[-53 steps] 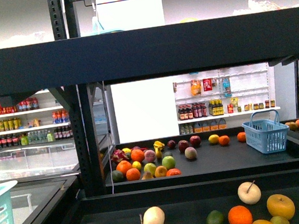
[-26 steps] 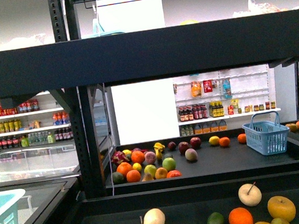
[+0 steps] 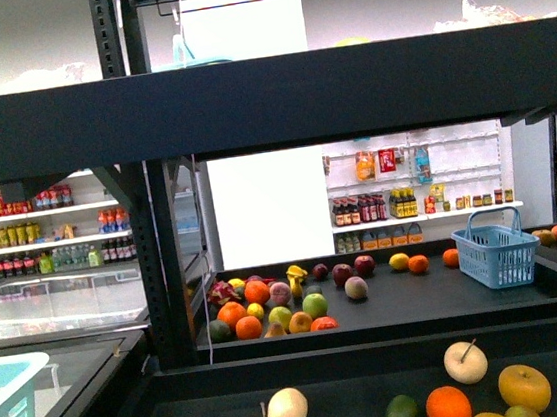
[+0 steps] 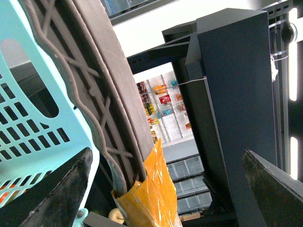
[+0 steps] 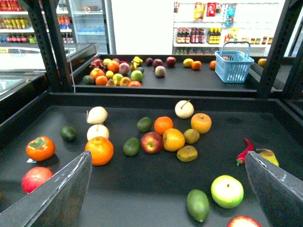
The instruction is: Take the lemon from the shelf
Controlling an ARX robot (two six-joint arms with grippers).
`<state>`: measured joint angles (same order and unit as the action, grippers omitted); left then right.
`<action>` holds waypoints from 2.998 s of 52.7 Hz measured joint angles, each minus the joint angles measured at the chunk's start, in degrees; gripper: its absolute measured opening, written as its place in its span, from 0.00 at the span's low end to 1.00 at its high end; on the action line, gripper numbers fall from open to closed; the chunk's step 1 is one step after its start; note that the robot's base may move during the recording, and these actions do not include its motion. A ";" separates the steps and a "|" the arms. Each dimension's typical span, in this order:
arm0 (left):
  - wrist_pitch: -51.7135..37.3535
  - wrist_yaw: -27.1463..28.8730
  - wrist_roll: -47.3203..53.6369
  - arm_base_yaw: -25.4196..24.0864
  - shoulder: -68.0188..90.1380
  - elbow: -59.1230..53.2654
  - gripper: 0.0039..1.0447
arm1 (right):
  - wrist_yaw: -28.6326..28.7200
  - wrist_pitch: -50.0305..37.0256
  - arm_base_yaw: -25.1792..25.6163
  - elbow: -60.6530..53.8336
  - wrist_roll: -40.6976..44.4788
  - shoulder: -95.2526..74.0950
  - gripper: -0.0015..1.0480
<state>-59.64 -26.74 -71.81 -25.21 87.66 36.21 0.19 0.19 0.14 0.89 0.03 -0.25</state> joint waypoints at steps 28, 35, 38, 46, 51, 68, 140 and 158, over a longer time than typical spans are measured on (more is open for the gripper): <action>7.72 -0.31 0.09 0.11 -7.63 -1.79 0.93 | 0.00 0.00 0.00 0.00 0.02 0.00 0.93; 12.94 -0.33 1.22 0.00 -10.97 -2.14 0.93 | 0.00 0.00 0.00 0.00 0.00 0.00 0.93; 15.56 -0.35 2.08 -0.13 -12.72 -2.38 0.93 | 0.00 0.00 0.00 0.00 0.00 0.00 0.93; 23.74 -0.02 6.75 -0.70 -17.09 -2.40 0.93 | 0.00 0.00 0.00 0.00 0.00 0.00 0.93; 29.18 1.42 10.78 -1.01 -19.61 -2.34 0.93 | 0.00 0.00 0.00 0.00 0.00 0.00 0.93; 43.65 10.29 33.70 2.10 -30.32 0.26 0.93 | -0.02 0.00 0.00 0.00 0.00 0.00 0.93; 59.87 26.75 71.19 25.11 -84.65 -32.87 0.02 | -0.02 -0.02 0.00 0.00 0.00 0.07 0.93; 59.76 26.75 71.21 25.11 -87.30 -35.45 0.02 | -0.02 -0.02 0.00 0.00 0.00 0.09 0.93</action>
<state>0.12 0.01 -0.60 -0.10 0.36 0.75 0.16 0.16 0.14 0.89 0.03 -0.16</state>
